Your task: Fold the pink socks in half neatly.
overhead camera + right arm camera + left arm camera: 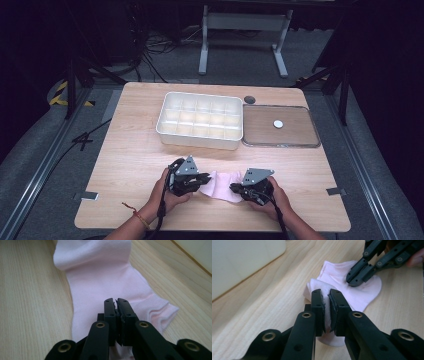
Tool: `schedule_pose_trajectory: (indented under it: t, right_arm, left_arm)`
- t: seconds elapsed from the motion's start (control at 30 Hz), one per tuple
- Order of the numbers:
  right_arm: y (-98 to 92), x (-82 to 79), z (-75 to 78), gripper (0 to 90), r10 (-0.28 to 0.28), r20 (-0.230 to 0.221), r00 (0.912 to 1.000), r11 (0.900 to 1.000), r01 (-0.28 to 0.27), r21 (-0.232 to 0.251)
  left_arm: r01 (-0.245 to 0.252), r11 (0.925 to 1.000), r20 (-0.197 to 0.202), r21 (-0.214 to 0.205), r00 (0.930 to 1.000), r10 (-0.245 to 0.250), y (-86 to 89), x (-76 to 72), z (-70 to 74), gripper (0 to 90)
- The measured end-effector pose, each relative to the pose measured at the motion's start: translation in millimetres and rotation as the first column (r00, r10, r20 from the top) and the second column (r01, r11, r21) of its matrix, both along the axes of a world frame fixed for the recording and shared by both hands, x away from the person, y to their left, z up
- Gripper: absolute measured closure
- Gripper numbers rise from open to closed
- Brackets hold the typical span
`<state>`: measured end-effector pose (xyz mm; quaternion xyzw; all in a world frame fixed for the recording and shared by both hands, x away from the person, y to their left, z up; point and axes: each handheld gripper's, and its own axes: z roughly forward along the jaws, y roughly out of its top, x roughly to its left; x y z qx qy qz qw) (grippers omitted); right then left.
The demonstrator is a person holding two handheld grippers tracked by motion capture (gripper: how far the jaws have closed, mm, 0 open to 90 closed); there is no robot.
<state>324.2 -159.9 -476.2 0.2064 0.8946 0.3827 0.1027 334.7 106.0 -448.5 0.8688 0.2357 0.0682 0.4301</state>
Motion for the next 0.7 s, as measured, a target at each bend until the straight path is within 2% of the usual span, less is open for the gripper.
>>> schedule_pose_trajectory:
  t: [0.2, 0.33, 0.53, 0.6, 0.63, 0.7]
  right_arm:
    - [-0.5, 1.4, 2.5, 83.7, 0.004, 0.004, 1.0000, 1.0000, -0.005, 0.008]
    - [-10.4, 3.4, 10.9, 83.8, -0.029, 0.024, 0.9993, 0.9989, 0.029, 0.036]
    - [-14.6, 7.1, 8.9, 83.6, -0.051, 0.015, 0.9986, 0.9985, 0.051, 0.021]
    - [-13.1, 8.0, 7.0, 83.7, -0.043, 0.009, 0.9990, 0.9990, 0.043, 0.013]
    - [-12.3, 7.9, 5.7, 83.8, -0.045, 0.007, 0.9989, 0.9989, 0.045, 0.006]
    - [-11.0, 8.6, 1.9, 84.2, -0.044, 0.004, 0.9990, 0.9990, 0.044, 0.002]
  left_arm:
    - [0.001, 1.0000, 0.007, 0.002, 1.0000, -0.001, 2.8, -0.7, 5.0, 82.2]
    - [0.024, 0.9996, -0.004, 0.017, 0.9997, -0.024, 3.0, 1.1, 5.4, 81.9]
    - [0.040, 0.9970, -0.001, 0.066, 0.9992, -0.040, -1.7, 2.7, 7.6, 81.5]
    - [0.043, 0.9972, -0.010, 0.061, 0.9990, -0.043, -4.7, 3.3, 8.3, 81.5]
    - [0.051, 0.9962, -0.003, 0.071, 0.9987, -0.051, -7.3, 3.4, 9.0, 81.5]
    - [0.058, 0.9963, -0.001, 0.064, 0.9983, -0.058, -11.2, 3.2, 9.8, 81.5]
